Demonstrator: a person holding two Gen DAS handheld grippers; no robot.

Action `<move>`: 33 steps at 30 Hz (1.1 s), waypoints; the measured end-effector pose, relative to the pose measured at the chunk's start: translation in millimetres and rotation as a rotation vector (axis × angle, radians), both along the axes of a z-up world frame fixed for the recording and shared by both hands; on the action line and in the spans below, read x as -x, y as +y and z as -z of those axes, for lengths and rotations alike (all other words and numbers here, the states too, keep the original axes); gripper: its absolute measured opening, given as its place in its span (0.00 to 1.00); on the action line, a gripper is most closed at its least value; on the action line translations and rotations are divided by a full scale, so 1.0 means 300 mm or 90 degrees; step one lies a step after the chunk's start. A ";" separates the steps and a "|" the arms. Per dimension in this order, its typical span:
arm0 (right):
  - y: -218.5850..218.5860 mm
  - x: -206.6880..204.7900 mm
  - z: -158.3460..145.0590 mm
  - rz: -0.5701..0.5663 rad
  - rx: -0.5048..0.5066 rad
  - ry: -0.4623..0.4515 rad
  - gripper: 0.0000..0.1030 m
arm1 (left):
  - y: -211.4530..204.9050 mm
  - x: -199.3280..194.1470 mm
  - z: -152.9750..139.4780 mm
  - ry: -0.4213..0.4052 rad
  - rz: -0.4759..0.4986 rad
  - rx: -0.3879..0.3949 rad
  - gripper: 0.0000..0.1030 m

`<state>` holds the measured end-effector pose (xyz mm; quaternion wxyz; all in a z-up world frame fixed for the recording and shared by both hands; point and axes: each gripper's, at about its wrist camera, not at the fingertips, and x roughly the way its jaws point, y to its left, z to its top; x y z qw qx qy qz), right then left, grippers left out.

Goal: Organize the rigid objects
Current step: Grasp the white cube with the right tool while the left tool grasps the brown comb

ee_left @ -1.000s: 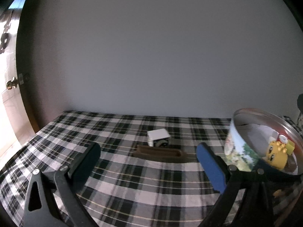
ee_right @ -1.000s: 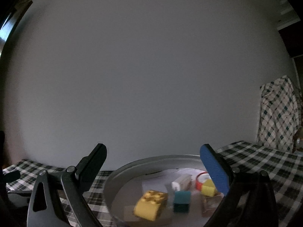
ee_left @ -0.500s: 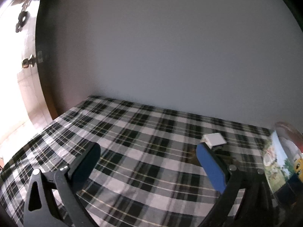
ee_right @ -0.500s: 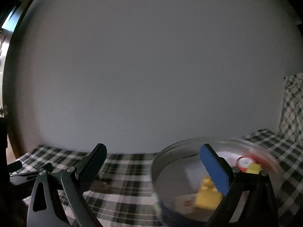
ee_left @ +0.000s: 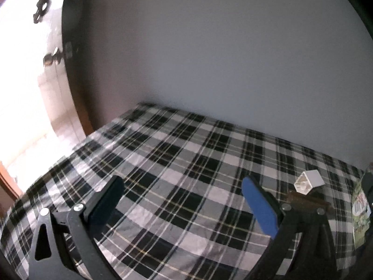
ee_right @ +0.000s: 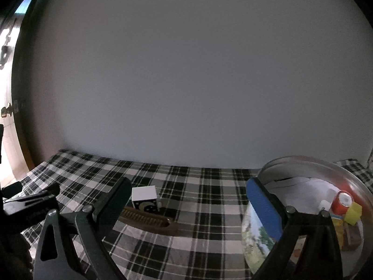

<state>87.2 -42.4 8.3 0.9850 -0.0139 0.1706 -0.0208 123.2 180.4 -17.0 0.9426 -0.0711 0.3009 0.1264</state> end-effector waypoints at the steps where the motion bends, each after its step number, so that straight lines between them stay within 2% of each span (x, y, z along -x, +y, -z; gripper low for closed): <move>1: 0.009 -0.020 0.004 -0.008 0.000 0.013 0.97 | 0.007 -0.003 0.003 0.004 -0.004 0.005 0.99; 7: 0.090 -0.148 0.038 -0.066 0.018 0.103 0.97 | 0.008 -0.006 0.009 0.010 0.000 0.005 0.99; 11: 0.136 -0.251 0.079 -0.089 0.033 0.170 0.88 | -0.009 -0.011 0.010 0.016 0.017 0.000 0.99; 14: 0.140 -0.324 0.111 -0.092 0.025 0.228 0.73 | -0.019 -0.023 0.015 0.025 0.033 -0.002 0.99; 16: 0.137 -0.364 0.138 -0.096 0.016 0.270 0.67 | -0.025 -0.030 0.018 0.032 0.043 -0.001 0.99; 19: 0.141 -0.400 0.177 -0.104 0.007 0.322 0.44 | -0.027 -0.040 0.026 0.041 0.058 0.005 0.99; 20: 0.139 -0.404 0.181 -0.106 0.001 0.327 0.44 | -0.030 -0.042 0.028 0.043 0.063 0.007 0.99; 23: 0.134 -0.383 0.168 -0.111 -0.014 0.304 0.43 | -0.042 -0.049 0.031 0.046 0.089 0.011 0.99; 26: 0.093 -0.283 0.090 -0.077 -0.023 0.188 0.43 | -0.071 -0.046 0.023 0.035 0.130 0.008 0.99; 27: 0.071 -0.228 0.057 -0.050 -0.019 0.136 0.43 | -0.094 -0.042 0.018 0.029 0.158 0.001 0.99; 28: 0.056 -0.198 0.040 -0.033 -0.018 0.116 0.43 | -0.117 -0.037 0.015 0.024 0.181 -0.007 0.99; 33: -0.053 -0.046 -0.020 0.024 -0.052 0.057 0.43 | -0.245 -0.015 0.004 0.012 0.317 -0.043 0.99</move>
